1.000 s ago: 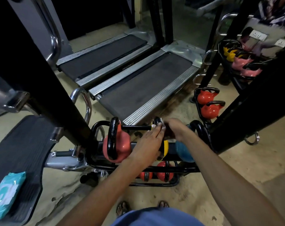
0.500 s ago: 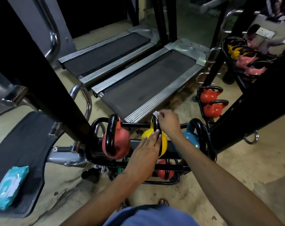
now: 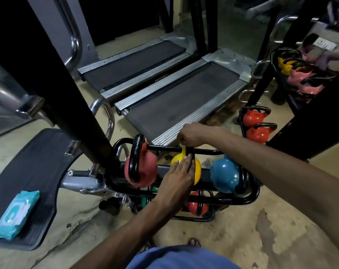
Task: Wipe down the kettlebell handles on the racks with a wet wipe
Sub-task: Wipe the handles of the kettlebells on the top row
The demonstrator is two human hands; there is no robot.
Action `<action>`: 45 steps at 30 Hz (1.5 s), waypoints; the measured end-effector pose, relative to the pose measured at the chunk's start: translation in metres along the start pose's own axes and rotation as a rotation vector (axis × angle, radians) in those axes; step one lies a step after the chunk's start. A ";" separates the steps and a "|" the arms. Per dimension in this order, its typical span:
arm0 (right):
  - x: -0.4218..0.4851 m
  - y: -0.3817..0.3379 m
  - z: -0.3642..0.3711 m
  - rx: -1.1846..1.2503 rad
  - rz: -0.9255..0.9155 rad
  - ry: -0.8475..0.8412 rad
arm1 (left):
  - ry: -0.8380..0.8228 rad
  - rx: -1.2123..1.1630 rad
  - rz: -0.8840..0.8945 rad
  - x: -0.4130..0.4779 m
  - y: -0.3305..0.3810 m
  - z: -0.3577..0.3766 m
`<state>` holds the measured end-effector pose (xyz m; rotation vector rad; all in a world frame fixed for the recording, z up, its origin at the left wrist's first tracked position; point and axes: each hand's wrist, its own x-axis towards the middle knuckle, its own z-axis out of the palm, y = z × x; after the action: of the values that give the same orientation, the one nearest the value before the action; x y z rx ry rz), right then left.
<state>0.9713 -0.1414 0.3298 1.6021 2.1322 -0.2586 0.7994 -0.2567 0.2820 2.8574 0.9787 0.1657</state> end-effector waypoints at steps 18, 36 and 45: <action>-0.023 -0.033 0.078 2.609 0.505 0.184 | 0.053 -0.116 -0.027 0.000 -0.001 0.001; -0.023 -0.029 0.082 2.716 0.548 0.259 | 0.046 -0.084 -0.005 0.001 -0.001 0.002; -0.020 -0.035 0.089 2.120 0.823 0.627 | 0.047 -0.108 0.016 0.002 -0.005 0.003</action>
<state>0.9641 -0.2058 0.2569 3.5626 0.4471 -2.4051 0.7989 -0.2518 0.2789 2.7751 0.9256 0.2796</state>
